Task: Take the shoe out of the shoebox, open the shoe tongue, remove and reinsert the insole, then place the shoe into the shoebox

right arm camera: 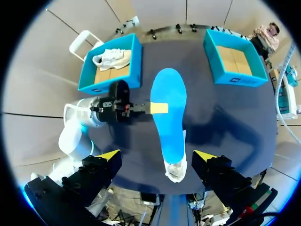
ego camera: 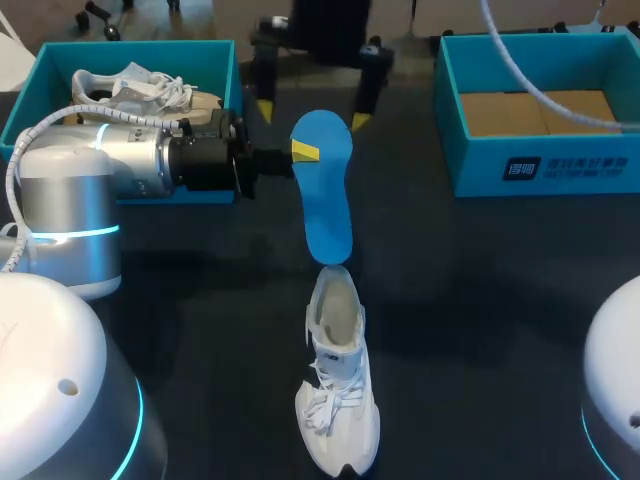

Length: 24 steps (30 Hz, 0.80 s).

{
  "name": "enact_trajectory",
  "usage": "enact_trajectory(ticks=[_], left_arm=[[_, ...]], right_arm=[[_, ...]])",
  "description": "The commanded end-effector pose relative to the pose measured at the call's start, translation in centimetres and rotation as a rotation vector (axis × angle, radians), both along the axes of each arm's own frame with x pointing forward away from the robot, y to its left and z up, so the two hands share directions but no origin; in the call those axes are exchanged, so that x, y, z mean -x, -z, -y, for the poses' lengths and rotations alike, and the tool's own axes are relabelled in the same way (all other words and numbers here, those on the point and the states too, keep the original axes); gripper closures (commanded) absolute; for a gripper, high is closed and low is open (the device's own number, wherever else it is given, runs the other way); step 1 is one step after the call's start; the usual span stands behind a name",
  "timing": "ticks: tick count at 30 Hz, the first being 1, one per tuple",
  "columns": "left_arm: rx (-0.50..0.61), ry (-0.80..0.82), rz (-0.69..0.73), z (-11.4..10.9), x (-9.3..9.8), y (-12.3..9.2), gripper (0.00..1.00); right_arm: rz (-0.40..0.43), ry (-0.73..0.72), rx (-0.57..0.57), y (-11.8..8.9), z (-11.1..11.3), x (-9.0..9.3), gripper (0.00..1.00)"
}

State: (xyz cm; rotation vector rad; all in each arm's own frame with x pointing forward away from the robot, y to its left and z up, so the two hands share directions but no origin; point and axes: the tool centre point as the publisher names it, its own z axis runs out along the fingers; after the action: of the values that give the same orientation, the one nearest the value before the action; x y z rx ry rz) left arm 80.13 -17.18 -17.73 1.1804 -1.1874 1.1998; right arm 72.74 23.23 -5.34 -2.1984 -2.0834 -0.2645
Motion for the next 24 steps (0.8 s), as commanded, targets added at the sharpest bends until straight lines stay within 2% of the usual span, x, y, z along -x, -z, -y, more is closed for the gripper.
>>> enact_trajectory(ticks=[1,8,19,24], left_arm=[[0.0,-0.002,0.0,0.1,0.0,0.0,1.0],[0.0,-0.002,0.0,0.1,0.0,0.0,1.0],[0.0,-0.002,0.0,0.1,0.0,0.0,1.0],[0.0,-0.002,0.0,0.1,0.0,0.0,1.0]], right_arm=[[-0.015,-0.011,-0.282,1.3,3.3,0.1,0.0],[-0.03,-0.039,-0.451,2.5,4.1,0.0,0.0],[-0.012,-0.087,-0.66,4.2,4.5,-0.2,0.0],[-0.002,-0.09,-0.72,4.6,4.5,-0.4,0.0]])
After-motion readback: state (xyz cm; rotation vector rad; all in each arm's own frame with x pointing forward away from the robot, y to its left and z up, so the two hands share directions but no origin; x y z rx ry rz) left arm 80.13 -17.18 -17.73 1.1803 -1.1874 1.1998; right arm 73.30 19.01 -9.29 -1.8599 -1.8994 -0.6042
